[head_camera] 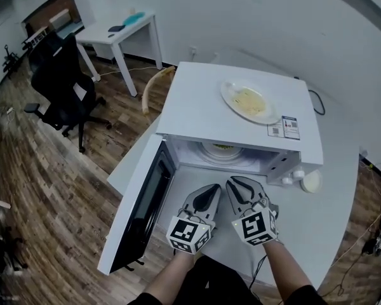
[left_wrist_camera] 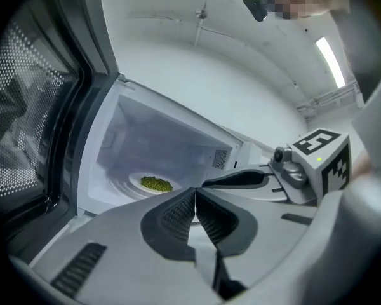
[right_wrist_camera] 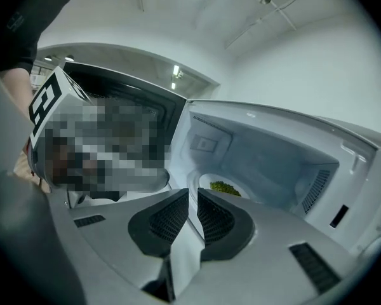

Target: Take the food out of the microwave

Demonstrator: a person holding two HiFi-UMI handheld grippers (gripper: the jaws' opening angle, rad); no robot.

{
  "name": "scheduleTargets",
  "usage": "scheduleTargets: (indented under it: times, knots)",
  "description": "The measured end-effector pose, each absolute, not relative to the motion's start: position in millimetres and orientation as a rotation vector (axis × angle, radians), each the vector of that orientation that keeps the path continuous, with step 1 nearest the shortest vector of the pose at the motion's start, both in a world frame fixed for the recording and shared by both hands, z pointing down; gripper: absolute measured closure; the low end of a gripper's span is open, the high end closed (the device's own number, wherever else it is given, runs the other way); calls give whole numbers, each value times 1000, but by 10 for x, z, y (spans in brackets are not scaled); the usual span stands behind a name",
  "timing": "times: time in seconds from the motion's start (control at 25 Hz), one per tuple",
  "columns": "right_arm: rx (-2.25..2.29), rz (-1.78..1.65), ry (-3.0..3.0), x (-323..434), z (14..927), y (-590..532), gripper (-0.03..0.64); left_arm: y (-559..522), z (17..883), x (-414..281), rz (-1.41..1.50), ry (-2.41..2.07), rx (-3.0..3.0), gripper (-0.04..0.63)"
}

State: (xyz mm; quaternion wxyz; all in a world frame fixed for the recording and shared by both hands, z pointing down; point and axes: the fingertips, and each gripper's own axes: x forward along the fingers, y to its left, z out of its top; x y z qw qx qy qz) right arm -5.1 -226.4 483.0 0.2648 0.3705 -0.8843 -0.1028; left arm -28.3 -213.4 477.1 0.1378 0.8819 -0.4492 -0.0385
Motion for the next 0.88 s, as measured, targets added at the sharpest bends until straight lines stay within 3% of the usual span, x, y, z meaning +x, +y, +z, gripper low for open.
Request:
scheduleTargets:
  times: [0.88]
  knots:
    - [931,-399,-2145,-158,5132,-3023,575,-2469,4910,-403,-107,-1347,2489,586]
